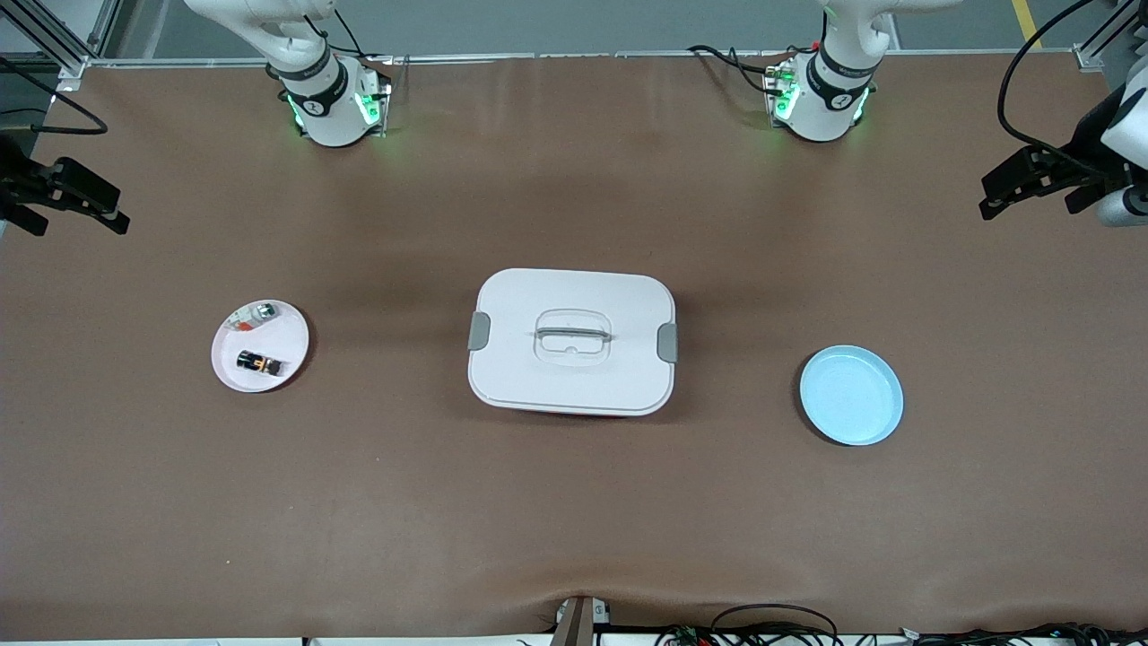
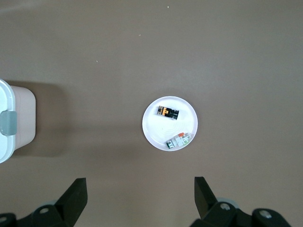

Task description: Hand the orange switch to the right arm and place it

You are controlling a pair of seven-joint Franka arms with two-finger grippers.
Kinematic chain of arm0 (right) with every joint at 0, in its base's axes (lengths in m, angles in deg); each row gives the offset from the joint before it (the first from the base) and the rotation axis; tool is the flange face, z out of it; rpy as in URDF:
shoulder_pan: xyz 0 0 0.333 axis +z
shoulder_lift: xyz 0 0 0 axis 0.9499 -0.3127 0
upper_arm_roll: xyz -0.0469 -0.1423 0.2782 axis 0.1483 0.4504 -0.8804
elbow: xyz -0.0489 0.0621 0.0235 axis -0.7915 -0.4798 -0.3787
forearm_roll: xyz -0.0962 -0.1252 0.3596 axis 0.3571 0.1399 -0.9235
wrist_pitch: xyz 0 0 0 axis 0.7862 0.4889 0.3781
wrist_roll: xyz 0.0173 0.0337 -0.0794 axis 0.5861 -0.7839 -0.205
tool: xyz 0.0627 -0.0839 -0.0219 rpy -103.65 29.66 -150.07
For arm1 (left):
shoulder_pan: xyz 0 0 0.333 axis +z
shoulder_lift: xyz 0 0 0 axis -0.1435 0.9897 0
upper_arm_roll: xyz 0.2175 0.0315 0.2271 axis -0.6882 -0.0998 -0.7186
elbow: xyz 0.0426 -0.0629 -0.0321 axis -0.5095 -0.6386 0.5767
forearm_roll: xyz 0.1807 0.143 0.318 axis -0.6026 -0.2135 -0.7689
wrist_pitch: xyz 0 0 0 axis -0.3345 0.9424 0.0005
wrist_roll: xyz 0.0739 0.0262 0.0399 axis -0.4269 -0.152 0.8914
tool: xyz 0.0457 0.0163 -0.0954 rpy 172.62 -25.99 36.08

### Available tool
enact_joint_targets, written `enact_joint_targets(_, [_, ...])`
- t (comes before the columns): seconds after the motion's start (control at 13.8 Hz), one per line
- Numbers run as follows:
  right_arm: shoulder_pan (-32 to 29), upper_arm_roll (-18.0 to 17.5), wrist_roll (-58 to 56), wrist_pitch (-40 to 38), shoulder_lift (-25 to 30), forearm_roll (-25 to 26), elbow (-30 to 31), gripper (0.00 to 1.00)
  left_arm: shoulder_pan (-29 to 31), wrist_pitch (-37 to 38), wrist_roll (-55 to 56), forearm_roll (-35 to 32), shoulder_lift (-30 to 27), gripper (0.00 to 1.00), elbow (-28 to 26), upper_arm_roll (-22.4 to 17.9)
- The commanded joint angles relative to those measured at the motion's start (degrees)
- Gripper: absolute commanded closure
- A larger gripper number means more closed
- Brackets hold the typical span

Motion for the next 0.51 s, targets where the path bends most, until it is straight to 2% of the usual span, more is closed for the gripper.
enact_joint_targets(0.0, [0.6,0.5,0.8,-0.7,-0.1,-0.3,-0.8,0.0,0.3,0.6,-0.1,1.0,-0.5,0.0,0.2,1.4])
enact_joint_targets(0.15, [0.2,0.6,1.3,-0.9,-1.1,-0.9,-3.3,0.0,0.3,0.8,0.2,1.9,-0.7,0.0,-0.1,2.0])
enact_joint_targets(0.44, [0.2,0.6,1.0,-0.8,-1.7,-0.3,-3.7,0.0,0.6,0.9,-0.1,1.8,-0.6,0.0,0.1,2.4])
